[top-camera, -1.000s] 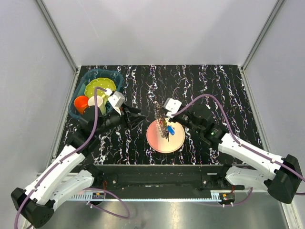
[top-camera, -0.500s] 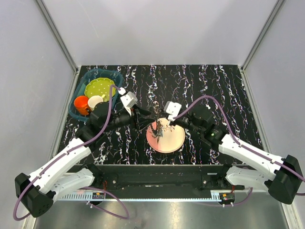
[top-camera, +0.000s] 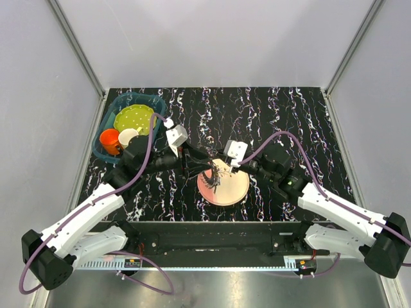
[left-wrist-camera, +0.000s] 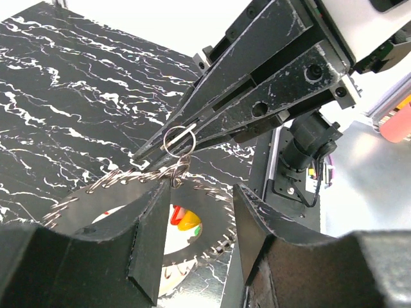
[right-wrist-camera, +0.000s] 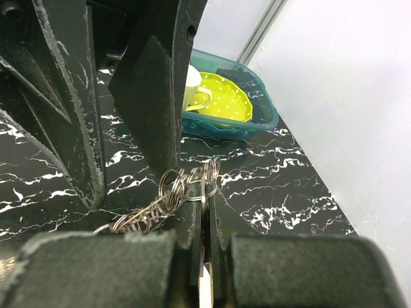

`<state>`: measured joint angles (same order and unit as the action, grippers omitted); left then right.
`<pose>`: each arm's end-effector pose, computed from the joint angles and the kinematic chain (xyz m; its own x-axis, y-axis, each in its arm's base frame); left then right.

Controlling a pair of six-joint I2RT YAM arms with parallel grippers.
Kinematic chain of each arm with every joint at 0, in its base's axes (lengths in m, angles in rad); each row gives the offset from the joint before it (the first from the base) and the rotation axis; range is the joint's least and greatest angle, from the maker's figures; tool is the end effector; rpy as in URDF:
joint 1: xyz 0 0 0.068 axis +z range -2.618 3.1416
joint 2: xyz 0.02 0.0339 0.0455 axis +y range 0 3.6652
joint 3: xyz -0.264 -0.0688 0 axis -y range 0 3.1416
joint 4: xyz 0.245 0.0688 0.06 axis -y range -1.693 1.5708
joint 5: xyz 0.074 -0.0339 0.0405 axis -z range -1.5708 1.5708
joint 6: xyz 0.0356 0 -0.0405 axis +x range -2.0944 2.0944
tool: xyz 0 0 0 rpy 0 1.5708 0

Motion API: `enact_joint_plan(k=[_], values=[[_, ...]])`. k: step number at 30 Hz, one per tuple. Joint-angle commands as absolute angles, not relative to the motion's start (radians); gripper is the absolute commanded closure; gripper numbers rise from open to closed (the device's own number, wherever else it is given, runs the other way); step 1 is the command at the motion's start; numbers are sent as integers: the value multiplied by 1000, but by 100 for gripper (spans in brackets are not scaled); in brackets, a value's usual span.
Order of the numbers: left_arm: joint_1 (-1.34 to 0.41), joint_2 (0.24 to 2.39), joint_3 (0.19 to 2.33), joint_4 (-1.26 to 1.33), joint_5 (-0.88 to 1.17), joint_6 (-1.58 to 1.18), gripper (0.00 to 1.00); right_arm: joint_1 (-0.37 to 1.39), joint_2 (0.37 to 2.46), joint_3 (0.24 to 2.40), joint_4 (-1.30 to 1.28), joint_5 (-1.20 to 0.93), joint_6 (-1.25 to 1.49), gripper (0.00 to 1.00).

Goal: Remove the keys from the keyring

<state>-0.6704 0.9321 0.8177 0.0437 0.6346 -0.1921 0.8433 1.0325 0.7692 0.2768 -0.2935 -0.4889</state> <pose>0.1556 -0.1503 0.3498 -0.2383 -0.0072 -0.9712 0.9354 0.2671 -0.2316 0.1552 0.1897 0.3358 0.4340 -0.1886 -0.8809 -0.7968 0.3760 -0.4731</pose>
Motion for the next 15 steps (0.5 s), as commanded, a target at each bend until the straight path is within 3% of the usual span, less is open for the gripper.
enact_joint_plan(k=[1, 15], values=[[-675, 931, 856, 132, 706, -201, 54, 841, 996, 785, 347, -324, -485, 100], [-675, 924, 848, 164, 738, -203, 54, 841, 973, 778, 322, -380, -460, 100]])
